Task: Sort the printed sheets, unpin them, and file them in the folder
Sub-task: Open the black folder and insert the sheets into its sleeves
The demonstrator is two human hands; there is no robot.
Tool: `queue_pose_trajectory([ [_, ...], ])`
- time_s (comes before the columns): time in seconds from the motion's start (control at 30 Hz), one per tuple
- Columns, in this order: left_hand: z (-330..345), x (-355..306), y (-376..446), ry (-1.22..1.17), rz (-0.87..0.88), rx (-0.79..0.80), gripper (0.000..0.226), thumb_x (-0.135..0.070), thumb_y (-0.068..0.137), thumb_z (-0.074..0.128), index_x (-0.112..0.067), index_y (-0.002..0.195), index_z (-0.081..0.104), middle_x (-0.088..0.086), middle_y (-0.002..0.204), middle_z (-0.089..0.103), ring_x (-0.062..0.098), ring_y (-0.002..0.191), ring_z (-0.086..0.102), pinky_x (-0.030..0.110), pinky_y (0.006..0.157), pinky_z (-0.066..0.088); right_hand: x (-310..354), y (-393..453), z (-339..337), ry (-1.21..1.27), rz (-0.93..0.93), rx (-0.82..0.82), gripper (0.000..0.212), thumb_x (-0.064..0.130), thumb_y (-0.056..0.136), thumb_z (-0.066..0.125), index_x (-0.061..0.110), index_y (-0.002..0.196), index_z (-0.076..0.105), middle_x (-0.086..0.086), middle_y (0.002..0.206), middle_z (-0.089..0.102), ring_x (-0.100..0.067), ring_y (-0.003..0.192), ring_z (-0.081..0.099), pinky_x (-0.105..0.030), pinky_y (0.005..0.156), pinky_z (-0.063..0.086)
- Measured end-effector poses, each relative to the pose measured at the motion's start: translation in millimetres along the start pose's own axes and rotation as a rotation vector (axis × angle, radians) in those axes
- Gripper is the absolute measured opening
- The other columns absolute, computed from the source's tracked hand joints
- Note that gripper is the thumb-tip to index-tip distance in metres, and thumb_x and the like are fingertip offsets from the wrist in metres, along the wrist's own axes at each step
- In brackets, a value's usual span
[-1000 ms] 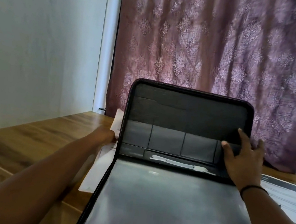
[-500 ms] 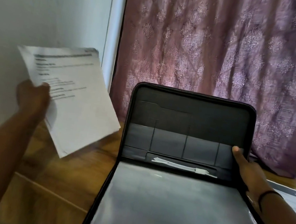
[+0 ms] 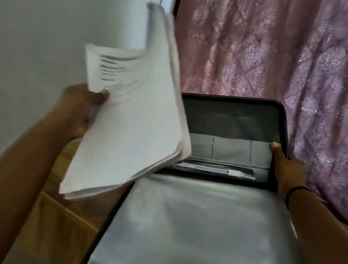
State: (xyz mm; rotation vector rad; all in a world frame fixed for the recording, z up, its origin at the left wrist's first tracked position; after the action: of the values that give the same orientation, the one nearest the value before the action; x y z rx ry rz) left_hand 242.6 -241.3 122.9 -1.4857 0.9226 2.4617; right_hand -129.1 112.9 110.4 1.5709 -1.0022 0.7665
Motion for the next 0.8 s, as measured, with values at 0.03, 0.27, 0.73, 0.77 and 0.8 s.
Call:
queue_pose_trajectory([
  [0.03,14,5,-3,0.05,0.011,0.013,0.043,-0.015,0.082,0.062,-0.006,0.124,0.061,0.016,0.121,0.064,0.035,0.11,0.061,0.052,0.1,0.046,4,-1,11,0.03,-0.005,0.008,0.07,0.059,0.087,0.056,-0.006,0.114,0.061,-0.019,0.101,0.06,-0.028,0.088,0.052,-0.033,0.08,0.04],
  [0.27,116,83,-15,0.129,-0.128,0.114,0.018,-0.001,0.093,0.056,-0.011,0.105,0.064,0.012,0.102,0.068,0.023,0.08,0.064,0.025,0.071,0.055,11,-2,58,0.01,-0.038,0.064,0.061,0.057,0.092,0.05,-0.002,0.101,0.063,-0.023,0.097,0.059,-0.033,0.091,0.056,-0.03,0.075,0.035],
  [0.73,133,188,-19,0.383,-0.287,0.191,0.027,-0.005,0.095,0.053,-0.004,0.123,0.053,0.009,0.121,0.061,0.019,0.099,0.058,0.029,0.083,0.045,-42,-13,84,-0.462,-0.322,-0.033,0.04,0.029,0.076,0.074,0.001,0.099,0.056,-0.023,0.106,0.056,-0.041,0.101,0.053,-0.046,0.088,0.045],
  [0.77,134,191,-21,0.395,-0.29,0.184,0.028,-0.006,0.095,0.053,-0.007,0.123,0.05,0.008,0.122,0.061,0.02,0.1,0.059,0.03,0.085,0.046,-35,-18,81,-0.42,-0.375,-0.03,0.033,0.025,0.078,0.072,0.004,0.096,0.055,-0.022,0.102,0.056,-0.039,0.099,0.052,-0.045,0.085,0.042],
  [0.8,134,193,-23,0.404,-0.292,0.182,0.03,-0.007,0.094,0.054,-0.009,0.124,0.047,0.007,0.122,0.06,0.02,0.102,0.059,0.032,0.087,0.047,-28,-19,82,-0.377,-0.444,-0.006,0.028,0.026,0.079,0.069,0.007,0.094,0.054,-0.018,0.099,0.055,-0.035,0.097,0.05,-0.043,0.083,0.041],
])
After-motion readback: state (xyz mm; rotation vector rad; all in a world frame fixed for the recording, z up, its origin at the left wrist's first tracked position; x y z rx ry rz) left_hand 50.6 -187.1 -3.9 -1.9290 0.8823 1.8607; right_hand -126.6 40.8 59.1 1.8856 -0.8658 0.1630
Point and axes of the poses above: each hand's wrist, its own y-axis towards the middle knuckle, its own z-axis out of the palm, x = y × z, the point moved 9 cm from there along y, towards the middle knuckle
